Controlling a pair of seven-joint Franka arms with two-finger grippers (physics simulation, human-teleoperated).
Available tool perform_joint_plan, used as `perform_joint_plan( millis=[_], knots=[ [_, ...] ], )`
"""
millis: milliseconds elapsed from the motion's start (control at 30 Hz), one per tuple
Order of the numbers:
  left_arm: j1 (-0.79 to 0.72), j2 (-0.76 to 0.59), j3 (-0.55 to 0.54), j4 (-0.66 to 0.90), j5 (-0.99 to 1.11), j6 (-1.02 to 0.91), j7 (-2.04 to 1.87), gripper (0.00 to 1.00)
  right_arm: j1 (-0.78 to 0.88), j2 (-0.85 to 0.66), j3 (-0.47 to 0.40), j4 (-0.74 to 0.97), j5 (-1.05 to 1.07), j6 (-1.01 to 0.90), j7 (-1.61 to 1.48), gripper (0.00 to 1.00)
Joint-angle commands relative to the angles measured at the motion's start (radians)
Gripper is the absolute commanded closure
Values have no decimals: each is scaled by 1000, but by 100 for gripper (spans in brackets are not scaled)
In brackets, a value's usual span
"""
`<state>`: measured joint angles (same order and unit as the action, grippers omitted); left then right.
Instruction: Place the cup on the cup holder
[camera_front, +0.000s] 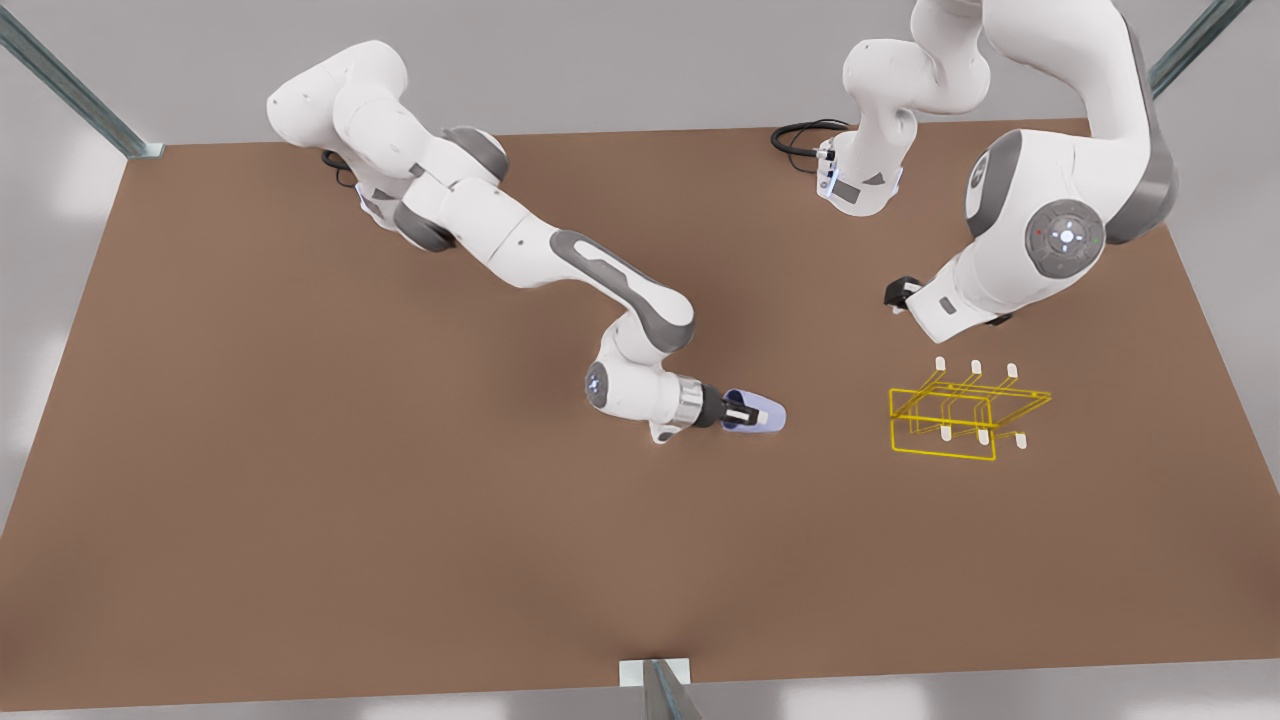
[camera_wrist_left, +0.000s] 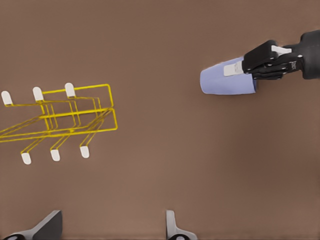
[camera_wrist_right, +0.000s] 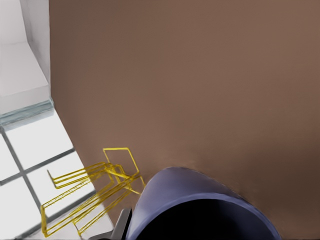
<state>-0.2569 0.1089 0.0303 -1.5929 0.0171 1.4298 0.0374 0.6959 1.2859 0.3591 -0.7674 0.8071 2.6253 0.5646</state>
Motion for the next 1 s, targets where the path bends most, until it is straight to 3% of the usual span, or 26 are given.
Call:
perform_joint_plan(
  millis=[0,267,300,333,433,633,733,800,900,967],
  knots=[
    [-10,3,-1,-4,3,-9,-28,0,20,9,1,10,-3,114,192,79],
    [-13,6,-3,2,1,-6,-39,0,45,29,-51,8,-28,90,198,79],
    [-18,6,-3,2,1,-5,-39,0,46,24,-54,5,-28,91,198,35],
    [-19,8,-3,4,3,-5,-36,0,45,15,-52,2,-31,93,198,0],
    [-33,6,-1,4,4,-5,-50,0,39,-19,-52,-46,-72,90,198,0],
    [-55,-3,-3,-2,3,-6,-116,0,-102,-197,-54,-381,-172,98,49,0],
    [-150,6,-9,-4,-8,-9,-526,0,-164,-341,-48,-529,-164,72,51,0],
    [-173,43,-16,-4,-62,-2,-838,0,-269,-444,-52,-544,-184,-198,40,0],
    [-199,184,-66,49,-106,152,-1428,0,-496,-672,-101,-546,-497,-654,23,0],
    [-199,472,-58,382,-97,172,-1752,0,-729,-842,-108,-578,-626,-840,-337,0]
  ],
)
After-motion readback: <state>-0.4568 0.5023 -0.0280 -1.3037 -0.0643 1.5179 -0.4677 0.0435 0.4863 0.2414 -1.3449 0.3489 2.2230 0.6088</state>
